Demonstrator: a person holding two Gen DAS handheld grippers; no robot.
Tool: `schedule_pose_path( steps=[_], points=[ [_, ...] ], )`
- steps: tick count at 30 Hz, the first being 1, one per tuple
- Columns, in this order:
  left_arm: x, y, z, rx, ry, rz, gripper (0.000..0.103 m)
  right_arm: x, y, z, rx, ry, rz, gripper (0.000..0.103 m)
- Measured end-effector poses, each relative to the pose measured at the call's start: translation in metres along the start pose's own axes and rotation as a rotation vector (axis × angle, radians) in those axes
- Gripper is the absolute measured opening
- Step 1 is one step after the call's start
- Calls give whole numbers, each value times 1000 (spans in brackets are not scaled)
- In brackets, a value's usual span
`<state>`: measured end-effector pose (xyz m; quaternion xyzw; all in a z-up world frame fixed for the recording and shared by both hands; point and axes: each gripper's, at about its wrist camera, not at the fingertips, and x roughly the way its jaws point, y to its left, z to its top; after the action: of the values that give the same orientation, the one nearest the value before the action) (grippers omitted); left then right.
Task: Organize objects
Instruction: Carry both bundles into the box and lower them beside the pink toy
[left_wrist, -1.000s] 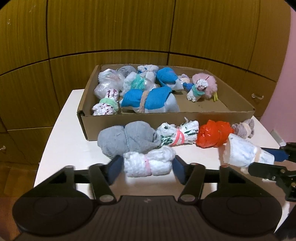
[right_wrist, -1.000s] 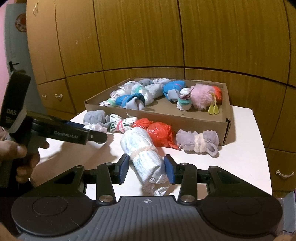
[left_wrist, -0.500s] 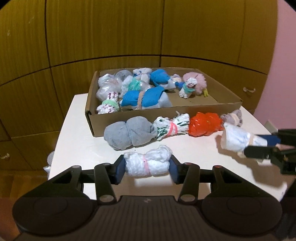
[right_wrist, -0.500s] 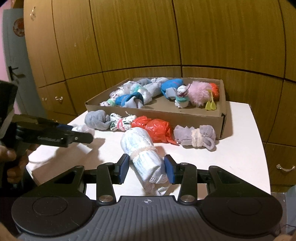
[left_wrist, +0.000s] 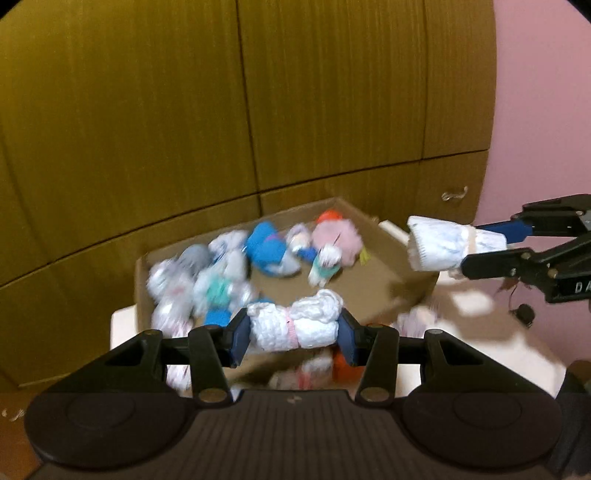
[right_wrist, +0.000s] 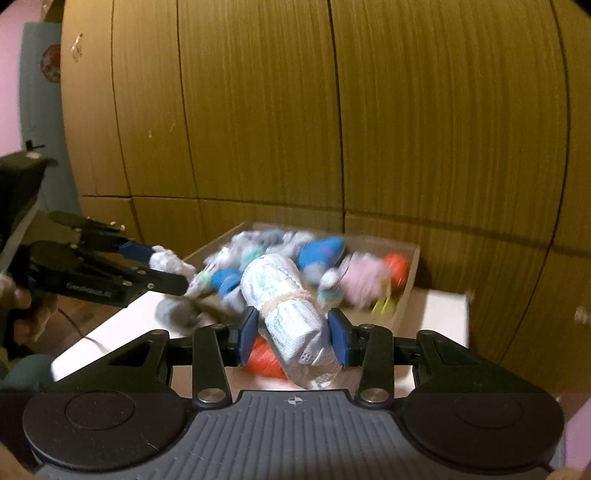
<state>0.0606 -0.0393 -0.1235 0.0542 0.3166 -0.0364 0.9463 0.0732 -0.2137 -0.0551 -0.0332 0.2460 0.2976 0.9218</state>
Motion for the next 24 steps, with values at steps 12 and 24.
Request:
schedule_pose_path(
  steps=[12,24],
  points=[
    [85,2,28,105,124,-93,44,68,-42,27,-98,166,47,49],
    [131,-2,29,174,192,-95,45,145,-62,16,-130,314,114,46]
  ],
)
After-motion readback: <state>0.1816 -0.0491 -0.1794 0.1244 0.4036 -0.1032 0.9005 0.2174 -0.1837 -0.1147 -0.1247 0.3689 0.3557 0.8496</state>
